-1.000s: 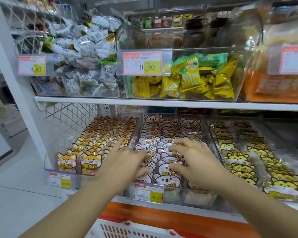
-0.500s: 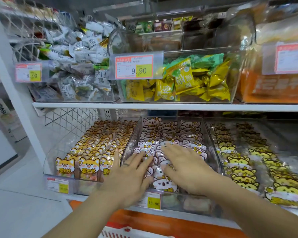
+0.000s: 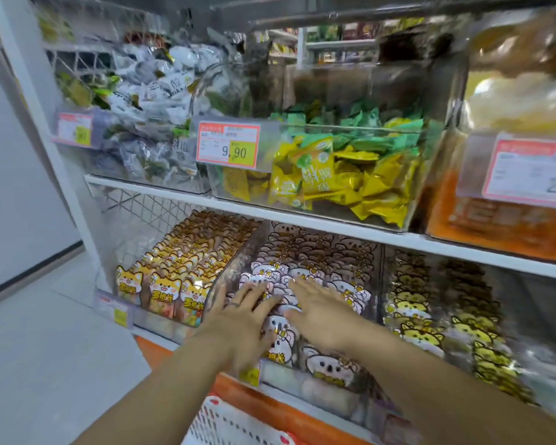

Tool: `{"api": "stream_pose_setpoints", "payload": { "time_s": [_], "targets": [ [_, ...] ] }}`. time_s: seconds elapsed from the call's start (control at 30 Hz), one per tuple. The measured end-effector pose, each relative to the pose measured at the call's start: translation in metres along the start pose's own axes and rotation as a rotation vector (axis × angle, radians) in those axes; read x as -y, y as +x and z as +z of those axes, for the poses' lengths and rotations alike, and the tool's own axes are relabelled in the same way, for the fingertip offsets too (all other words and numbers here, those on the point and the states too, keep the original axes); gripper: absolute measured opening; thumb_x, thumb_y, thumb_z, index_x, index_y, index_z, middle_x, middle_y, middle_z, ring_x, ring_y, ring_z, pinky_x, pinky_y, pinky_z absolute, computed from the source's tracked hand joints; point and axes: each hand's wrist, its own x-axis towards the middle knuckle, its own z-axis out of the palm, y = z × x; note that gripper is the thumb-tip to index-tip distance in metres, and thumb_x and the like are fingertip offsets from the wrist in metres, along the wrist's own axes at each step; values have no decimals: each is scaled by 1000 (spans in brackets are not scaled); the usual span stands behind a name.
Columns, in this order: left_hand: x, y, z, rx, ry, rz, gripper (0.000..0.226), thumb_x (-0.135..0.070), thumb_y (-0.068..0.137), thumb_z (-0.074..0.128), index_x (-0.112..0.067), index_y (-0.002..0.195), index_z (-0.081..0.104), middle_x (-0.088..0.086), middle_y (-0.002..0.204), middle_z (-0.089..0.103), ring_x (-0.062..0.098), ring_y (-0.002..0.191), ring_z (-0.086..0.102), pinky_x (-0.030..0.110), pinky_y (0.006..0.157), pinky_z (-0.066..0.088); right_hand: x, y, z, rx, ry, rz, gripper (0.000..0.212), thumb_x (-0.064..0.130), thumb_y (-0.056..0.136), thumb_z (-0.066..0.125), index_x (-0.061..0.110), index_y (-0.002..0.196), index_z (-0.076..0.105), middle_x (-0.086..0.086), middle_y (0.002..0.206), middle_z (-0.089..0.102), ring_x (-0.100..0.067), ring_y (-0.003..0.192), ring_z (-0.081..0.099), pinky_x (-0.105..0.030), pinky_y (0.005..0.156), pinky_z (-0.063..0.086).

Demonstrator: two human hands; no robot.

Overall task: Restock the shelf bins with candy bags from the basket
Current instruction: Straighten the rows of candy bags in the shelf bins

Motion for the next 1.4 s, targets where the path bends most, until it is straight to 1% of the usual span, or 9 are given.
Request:
{"api": "stream_pose_setpoints", "payload": {
  "time_s": [0.13, 0.27, 0.43, 0.87, 1.0, 1.07, 1.13, 1.23, 1.4],
  "targets": [
    [-17, -4, -10, 18, -41, -112, 65, -48, 100, 36, -39, 158, 5, -4, 168, -8, 22, 155, -6, 61, 120, -3, -15, -65, -21, -82, -201, -35, 72, 56, 102, 33, 25, 160, 6, 3, 168, -2, -20, 154, -3, -55, 122, -4],
    [-78, -15, -21, -259, -124, -122, 62, -42, 97, 36, -39, 156, 18, -4, 168, 5, 21, 154, 3, 62, 120, 0, -69, -114, -16, -102, -347, 119, 78, 67, 97, 29, 27, 159, 5, 1, 167, -5, -23, 154, -5, -61, 120, 0],
    [-159, -10, -12, -220, -237, -45, 61, -59, 103, 17, -41, 158, -3, -12, 168, -2, 19, 155, 3, 58, 122, -1, -114, -129, -3, -45, -229, 143, 82, 76, 92, 16, 34, 158, -9, 4, 166, -14, -22, 154, -10, -59, 119, 3],
    [-161, -6, -7, -196, -249, -129, 61, -60, 101, 17, -47, 155, -9, -13, 167, 5, 19, 154, 9, 58, 122, 1, -133, -102, 10, -129, -163, 0, 85, 81, 88, 9, 33, 158, 0, 5, 167, -9, -20, 153, -7, -67, 116, -7],
    [-168, -12, -17, -153, -115, -190, 64, -62, 101, 14, -42, 157, -9, -10, 168, -3, 20, 154, 7, 59, 121, -1, -140, -114, -17, -98, 200, -100, 78, 75, 92, 22, 34, 158, 15, 5, 167, 6, -17, 153, 4, -53, 123, -3],
    [-173, -16, -20, -286, -45, -130, 65, -68, 98, 10, -41, 157, 7, -8, 167, 8, 20, 152, 17, 56, 121, 1, -149, -133, -37, -173, 270, -166, 58, 64, 95, 42, 34, 145, 45, 6, 153, 40, -17, 141, 36, -45, 120, 24],
    [-181, -23, -26, -452, -39, 57, 63, -70, 93, 16, -38, 140, 45, -9, 145, 46, 19, 132, 48, 49, 121, 15, -154, -157, -49, -228, 138, -175, 27, 57, 90, 59, 36, 104, 68, 18, 107, 63, -10, 103, 59, -37, 98, 46],
    [-179, -26, -23, -566, 13, 324, 44, -69, 87, 41, -34, 96, 65, -14, 94, 64, 11, 88, 66, 36, 106, 34, -146, -180, -41, -61, -79, -113, 27, 49, 86, 65, 25, 75, 62, 8, 74, 61, -15, 75, 59, -32, 66, 46],
    [-176, -20, -25, -132, 201, 246, 37, -44, 93, 61, -34, 127, 52, -10, 127, 63, 13, 124, 55, 49, 124, 4, -144, -166, -20, -72, -229, -50, 27, 44, 86, 65, 18, 81, 60, -2, 80, 58, -26, 83, 58, -34, 61, 41]
  ]
}}
